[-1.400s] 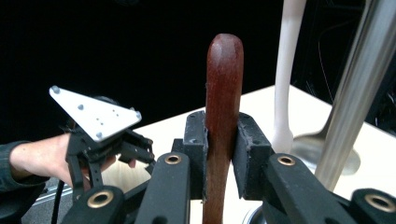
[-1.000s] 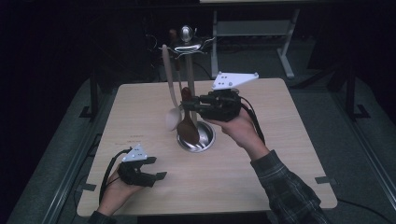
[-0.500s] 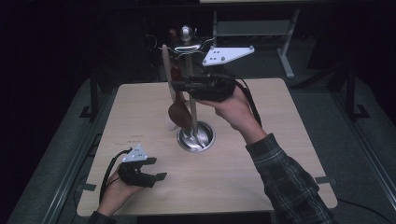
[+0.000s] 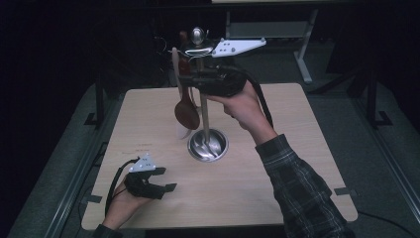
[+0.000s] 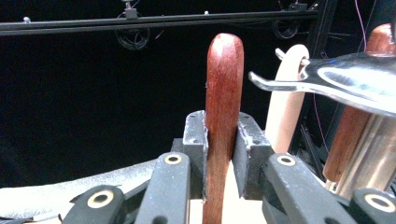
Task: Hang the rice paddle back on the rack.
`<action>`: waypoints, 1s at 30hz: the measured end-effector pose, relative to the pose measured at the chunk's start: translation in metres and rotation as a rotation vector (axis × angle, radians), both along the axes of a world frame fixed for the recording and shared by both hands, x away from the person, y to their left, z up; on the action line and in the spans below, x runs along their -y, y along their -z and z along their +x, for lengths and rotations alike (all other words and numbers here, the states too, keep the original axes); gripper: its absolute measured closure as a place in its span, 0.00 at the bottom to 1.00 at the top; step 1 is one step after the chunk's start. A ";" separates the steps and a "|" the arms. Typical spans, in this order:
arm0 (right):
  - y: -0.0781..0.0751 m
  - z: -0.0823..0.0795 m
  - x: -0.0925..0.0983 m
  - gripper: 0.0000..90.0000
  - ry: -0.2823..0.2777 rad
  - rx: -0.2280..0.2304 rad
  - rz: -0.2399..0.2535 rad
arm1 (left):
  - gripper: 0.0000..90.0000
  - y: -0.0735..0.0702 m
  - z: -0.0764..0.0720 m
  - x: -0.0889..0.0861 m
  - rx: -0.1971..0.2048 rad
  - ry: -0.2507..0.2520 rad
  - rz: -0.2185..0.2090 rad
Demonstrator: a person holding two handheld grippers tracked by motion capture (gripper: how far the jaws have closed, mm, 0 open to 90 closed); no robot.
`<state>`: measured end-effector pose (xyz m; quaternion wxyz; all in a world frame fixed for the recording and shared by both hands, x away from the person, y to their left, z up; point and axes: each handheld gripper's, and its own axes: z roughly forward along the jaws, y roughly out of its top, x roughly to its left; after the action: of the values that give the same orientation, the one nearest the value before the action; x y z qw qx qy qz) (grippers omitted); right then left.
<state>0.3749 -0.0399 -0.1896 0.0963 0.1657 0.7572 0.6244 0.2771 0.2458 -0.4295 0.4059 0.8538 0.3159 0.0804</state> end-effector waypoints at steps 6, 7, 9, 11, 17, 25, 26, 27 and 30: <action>0.001 0.005 0.002 0.85 0.017 -0.010 0.010 | 0.29 0.000 -0.001 0.000 -0.006 -0.003 -0.005; 0.001 0.006 0.002 0.85 0.022 -0.010 0.011 | 0.29 0.000 -0.001 0.001 -0.006 -0.002 -0.005; 0.002 0.008 0.003 0.85 0.025 -0.014 0.013 | 0.29 0.000 -0.001 0.001 -0.005 0.002 -0.003; 0.002 0.010 0.004 0.85 0.029 -0.017 0.013 | 0.29 0.001 -0.001 0.001 -0.007 0.001 -0.001; 0.006 0.016 0.007 0.85 0.046 -0.027 0.015 | 0.29 0.001 0.000 0.001 -0.004 0.003 0.002; 0.012 0.016 0.011 0.76 0.062 -0.025 0.005 | 0.29 0.001 0.000 0.002 -0.006 0.005 0.000; 0.015 0.015 0.013 0.75 0.066 -0.022 0.002 | 0.29 0.001 0.000 0.002 -0.006 0.007 0.003; 0.016 0.014 0.014 0.73 0.066 -0.024 0.003 | 0.29 0.001 0.000 0.001 -0.006 0.009 0.009; 0.024 0.012 0.020 0.66 0.076 -0.023 -0.004 | 0.29 0.002 0.000 0.002 -0.006 0.006 0.007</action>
<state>0.3868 -0.0595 -0.2134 0.1113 0.2014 0.7527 0.6168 0.2771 0.2435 -0.4318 0.4020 0.8564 0.3144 0.0777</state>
